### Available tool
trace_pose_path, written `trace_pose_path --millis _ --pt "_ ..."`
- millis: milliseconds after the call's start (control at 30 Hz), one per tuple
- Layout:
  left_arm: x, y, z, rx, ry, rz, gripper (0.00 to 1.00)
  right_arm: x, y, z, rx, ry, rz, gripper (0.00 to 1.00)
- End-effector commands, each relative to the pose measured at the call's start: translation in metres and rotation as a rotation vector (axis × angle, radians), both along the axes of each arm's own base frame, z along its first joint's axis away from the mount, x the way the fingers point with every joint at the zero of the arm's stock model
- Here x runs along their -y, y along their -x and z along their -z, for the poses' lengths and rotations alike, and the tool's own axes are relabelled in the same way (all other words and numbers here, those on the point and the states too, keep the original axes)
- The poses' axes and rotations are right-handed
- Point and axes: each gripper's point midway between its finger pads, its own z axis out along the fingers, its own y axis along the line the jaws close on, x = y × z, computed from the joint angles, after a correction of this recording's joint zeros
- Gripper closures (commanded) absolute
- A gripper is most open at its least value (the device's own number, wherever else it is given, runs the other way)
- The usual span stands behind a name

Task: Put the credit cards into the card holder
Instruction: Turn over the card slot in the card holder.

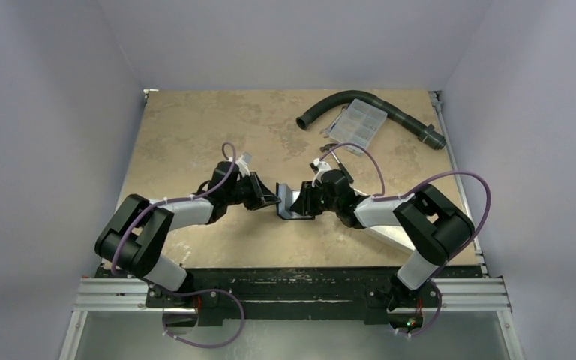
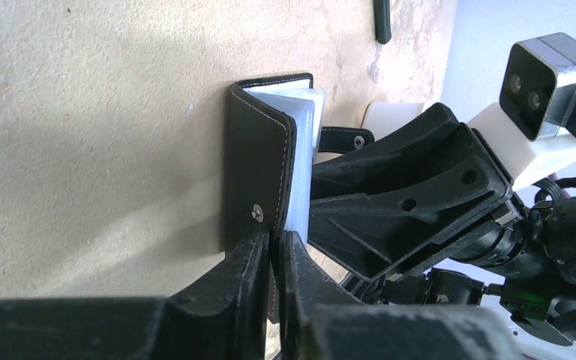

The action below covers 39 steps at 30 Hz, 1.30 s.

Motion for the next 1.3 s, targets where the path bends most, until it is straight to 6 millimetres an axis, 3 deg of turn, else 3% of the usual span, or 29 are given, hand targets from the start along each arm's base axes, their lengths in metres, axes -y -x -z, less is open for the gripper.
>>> trace_pose_path --millis 0,100,467,633,800,1267 --pt "0.011 -0.008 -0.016 0.068 -0.018 0.042 0.94 0.005 -0.001 -0.013 0.036 0.008 -0.001 0.64" --pt "0.011 -0.011 -0.023 0.088 -0.046 0.046 1.0 0.01 -0.004 -0.016 0.051 0.038 0.012 0.6" --pt "0.007 -0.009 -0.033 0.11 -0.101 0.074 1.0 0.021 -0.004 -0.037 0.102 0.062 0.026 0.42" --pt "0.01 -0.005 -0.041 0.148 -0.15 0.112 1.0 0.008 0.007 -0.059 0.125 -0.044 -0.042 0.28" --pt "0.013 0.0 -0.05 0.174 -0.159 0.121 1.0 -0.01 0.018 -0.072 0.11 -0.18 -0.108 0.22" --pt "0.02 0.007 -0.055 0.166 -0.136 0.148 1.0 -0.013 0.019 -0.057 0.079 -0.205 -0.097 0.17"
